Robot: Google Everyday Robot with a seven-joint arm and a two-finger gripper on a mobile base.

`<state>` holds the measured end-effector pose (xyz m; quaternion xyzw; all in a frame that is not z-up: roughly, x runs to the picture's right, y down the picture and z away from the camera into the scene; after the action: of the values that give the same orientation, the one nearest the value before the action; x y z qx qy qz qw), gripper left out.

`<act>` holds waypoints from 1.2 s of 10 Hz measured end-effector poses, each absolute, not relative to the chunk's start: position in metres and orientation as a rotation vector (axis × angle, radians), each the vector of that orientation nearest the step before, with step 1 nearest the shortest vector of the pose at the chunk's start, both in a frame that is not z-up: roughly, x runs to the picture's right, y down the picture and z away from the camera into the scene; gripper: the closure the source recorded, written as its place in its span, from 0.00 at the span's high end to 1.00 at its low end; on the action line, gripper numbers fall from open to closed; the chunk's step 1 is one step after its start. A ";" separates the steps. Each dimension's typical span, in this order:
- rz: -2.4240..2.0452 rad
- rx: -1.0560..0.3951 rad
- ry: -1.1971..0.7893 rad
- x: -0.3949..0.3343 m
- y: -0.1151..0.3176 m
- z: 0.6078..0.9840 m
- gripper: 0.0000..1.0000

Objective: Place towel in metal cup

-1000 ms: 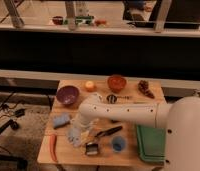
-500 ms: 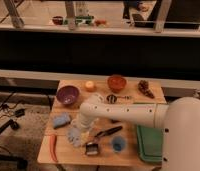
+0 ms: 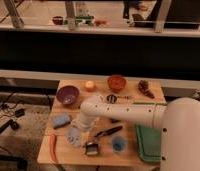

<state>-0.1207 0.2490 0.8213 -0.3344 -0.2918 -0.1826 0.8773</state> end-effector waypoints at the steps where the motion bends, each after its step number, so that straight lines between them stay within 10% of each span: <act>1: -0.383 -0.700 -0.614 -0.120 0.250 0.821 0.66; 7: -0.386 -0.691 -0.622 -0.117 0.244 0.817 0.10; 12: -0.414 -0.670 -0.674 -0.120 0.246 0.818 0.08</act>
<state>-0.1196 0.2455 0.8180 -0.3202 -0.3222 -0.1977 0.8687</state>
